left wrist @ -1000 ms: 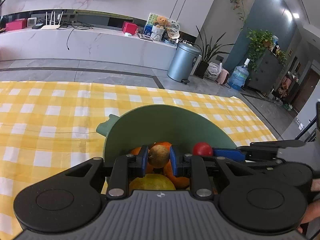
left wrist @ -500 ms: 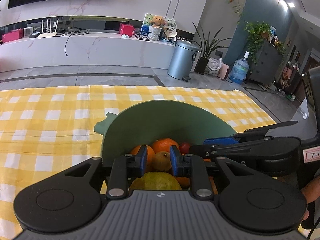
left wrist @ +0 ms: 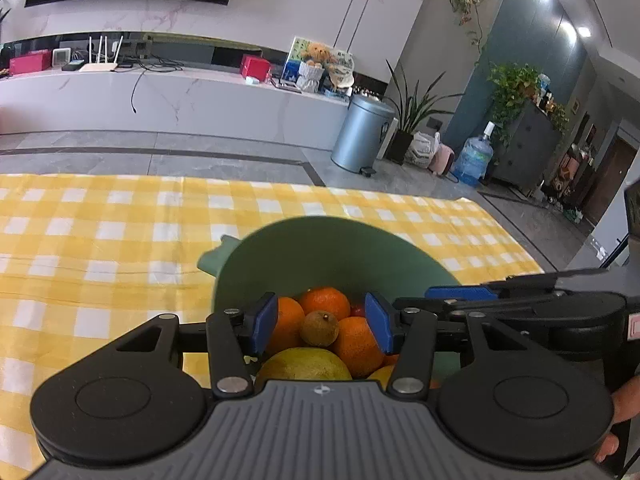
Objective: Organize fruits
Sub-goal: 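Lower the kiwi and tomato into the colander and open both tools, then withdraw both tools from the colander toward the remaining kiwis, then grasp a brown kiwi with the left tool while the right tool grasps another kiwi, then carry both held kiwis into the green colander, then open both tools to drop the kiwis into the colander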
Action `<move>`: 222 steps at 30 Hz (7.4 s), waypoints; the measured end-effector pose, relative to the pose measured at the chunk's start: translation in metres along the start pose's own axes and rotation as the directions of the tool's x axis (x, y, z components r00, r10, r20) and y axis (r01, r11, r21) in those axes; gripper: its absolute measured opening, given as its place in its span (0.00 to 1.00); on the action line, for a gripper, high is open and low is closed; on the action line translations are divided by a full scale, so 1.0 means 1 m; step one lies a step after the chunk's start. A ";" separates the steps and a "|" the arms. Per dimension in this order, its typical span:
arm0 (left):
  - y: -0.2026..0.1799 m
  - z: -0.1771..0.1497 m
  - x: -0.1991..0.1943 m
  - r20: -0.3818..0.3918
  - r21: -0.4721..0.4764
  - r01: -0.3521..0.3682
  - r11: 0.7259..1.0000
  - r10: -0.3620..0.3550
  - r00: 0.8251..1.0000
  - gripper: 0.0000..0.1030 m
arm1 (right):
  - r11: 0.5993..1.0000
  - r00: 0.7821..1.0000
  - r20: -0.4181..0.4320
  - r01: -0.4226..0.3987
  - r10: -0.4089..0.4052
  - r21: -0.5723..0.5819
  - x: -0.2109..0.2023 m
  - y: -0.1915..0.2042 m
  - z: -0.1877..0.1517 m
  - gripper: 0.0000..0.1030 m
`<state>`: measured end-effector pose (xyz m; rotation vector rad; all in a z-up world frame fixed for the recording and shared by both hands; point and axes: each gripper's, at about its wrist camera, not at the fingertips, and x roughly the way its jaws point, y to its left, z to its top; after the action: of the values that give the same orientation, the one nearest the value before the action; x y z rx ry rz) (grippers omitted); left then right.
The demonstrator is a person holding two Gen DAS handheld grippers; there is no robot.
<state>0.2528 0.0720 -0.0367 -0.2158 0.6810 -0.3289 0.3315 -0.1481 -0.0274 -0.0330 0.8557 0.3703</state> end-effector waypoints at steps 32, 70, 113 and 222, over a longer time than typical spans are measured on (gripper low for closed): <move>-0.045 -0.060 -0.080 -0.081 0.241 -0.004 0.970 0.024 0.996 0.58 | 0.994 0.977 0.215 -0.037 0.014 0.103 -0.127 0.041 -0.150 0.48; -0.034 -0.090 -0.068 -0.345 0.250 0.124 0.960 -0.032 0.938 0.33 | 0.947 0.960 -0.031 -0.268 0.278 0.178 -0.084 0.049 -0.182 0.28; -0.095 -0.130 -0.047 -0.318 0.653 0.038 0.756 0.228 0.920 0.28 | 0.917 0.990 -0.014 -0.122 0.138 0.379 -0.089 0.009 -0.184 0.22; -0.026 -0.008 -0.018 0.054 0.094 -0.042 0.995 0.037 0.998 0.54 | 1.000 0.993 0.122 -0.006 0.005 0.005 -0.055 0.020 -0.047 0.39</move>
<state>0.2286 0.0541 -0.0243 -0.1200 0.6156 -0.3159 0.2573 -0.1547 -0.0154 -0.0032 0.7364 0.3718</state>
